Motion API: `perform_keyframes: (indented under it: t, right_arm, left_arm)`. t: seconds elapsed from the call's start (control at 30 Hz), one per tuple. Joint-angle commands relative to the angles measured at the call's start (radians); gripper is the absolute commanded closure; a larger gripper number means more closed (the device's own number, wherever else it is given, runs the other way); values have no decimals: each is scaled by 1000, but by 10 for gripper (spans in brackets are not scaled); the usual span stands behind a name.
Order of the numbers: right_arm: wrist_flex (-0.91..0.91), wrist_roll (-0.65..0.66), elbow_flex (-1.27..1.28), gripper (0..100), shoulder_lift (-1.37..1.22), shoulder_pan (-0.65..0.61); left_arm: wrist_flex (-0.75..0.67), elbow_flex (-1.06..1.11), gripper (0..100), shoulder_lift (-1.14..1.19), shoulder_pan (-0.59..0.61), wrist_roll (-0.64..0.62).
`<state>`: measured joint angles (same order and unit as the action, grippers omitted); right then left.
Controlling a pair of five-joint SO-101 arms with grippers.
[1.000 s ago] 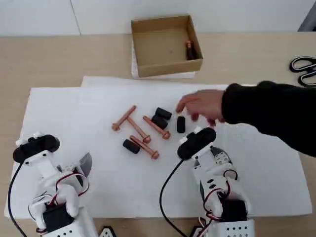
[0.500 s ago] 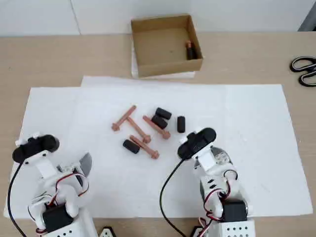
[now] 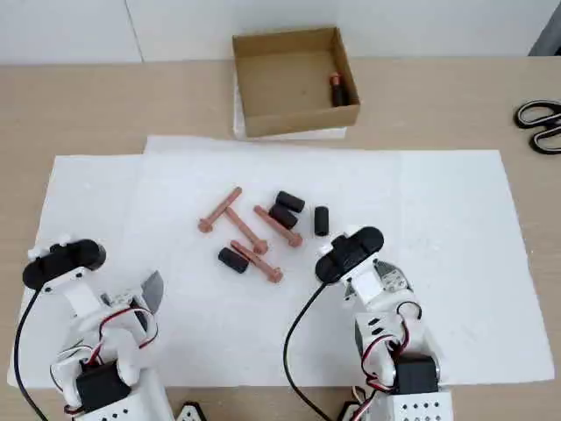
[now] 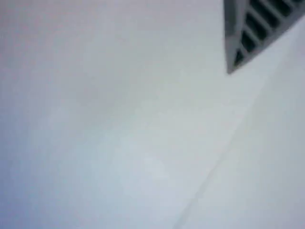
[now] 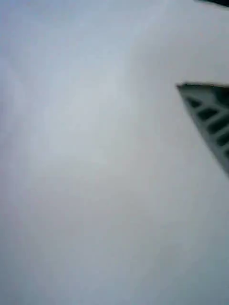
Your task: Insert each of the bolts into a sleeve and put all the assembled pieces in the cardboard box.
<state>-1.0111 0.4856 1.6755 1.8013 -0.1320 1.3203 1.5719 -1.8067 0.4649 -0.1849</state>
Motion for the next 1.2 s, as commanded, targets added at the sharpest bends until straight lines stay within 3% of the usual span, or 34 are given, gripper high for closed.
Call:
perform_keyframes:
  t: [0.0, 0.93, 1.17]
  right_arm:
    - [-7, 11, 8, 880, 12, 5]
    - [-7, 11, 8, 881, 13, -1]
    - [-7, 11, 8, 881, 13, 2]
  left_arm:
    - [-20, -4, 683, -14, -6, -6]
    - [-20, -4, 683, -14, -6, -6]
    - [-21, -5, 683, -14, -66, -9]
